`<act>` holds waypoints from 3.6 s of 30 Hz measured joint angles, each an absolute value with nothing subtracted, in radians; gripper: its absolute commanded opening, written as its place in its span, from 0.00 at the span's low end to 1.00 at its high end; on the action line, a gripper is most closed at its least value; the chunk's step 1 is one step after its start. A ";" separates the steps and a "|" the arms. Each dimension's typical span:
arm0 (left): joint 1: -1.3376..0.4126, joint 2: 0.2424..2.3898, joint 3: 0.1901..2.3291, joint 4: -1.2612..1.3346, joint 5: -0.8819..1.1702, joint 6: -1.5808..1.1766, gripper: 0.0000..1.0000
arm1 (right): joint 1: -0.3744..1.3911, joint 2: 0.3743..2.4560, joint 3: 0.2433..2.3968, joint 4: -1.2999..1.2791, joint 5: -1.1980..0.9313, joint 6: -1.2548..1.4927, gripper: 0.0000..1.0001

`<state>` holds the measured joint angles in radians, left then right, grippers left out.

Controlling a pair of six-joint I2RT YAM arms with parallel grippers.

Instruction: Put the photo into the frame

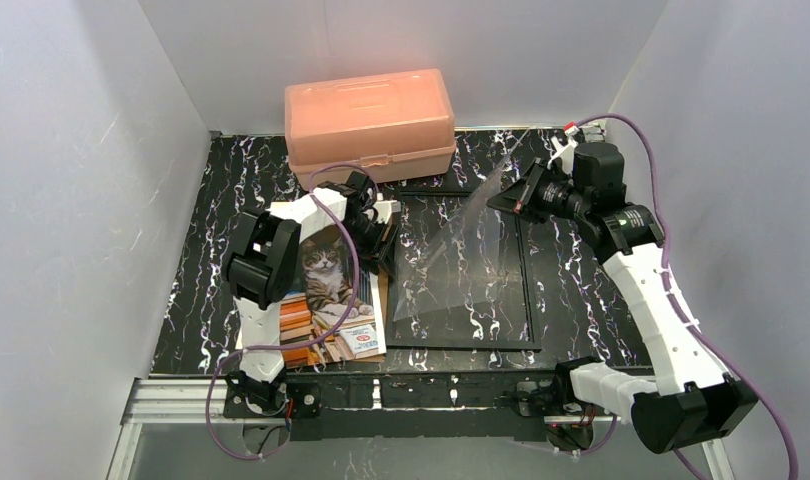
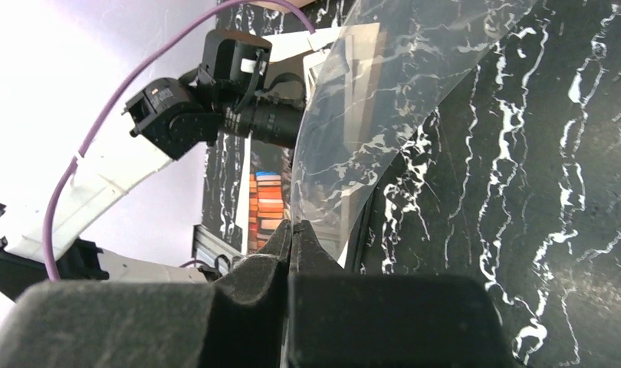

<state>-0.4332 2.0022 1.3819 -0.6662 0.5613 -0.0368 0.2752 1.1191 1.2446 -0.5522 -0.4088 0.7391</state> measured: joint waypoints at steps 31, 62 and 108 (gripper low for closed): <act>-0.548 2.064 1.474 -0.646 0.418 0.029 0.18 | 0.275 1.067 1.300 -0.761 -0.379 0.579 0.01; -0.352 1.877 1.414 -0.603 0.578 -0.144 0.64 | 0.275 1.013 1.147 -0.479 -0.438 0.756 0.01; -0.368 1.895 1.277 -0.518 0.592 -0.088 0.44 | 0.275 1.036 0.807 -0.548 -0.263 0.604 0.45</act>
<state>-0.3683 1.8954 1.2774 -0.5179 0.5919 -0.0883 0.2749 1.0359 0.8074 -0.5484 -0.2630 0.6037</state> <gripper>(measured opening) 0.447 0.479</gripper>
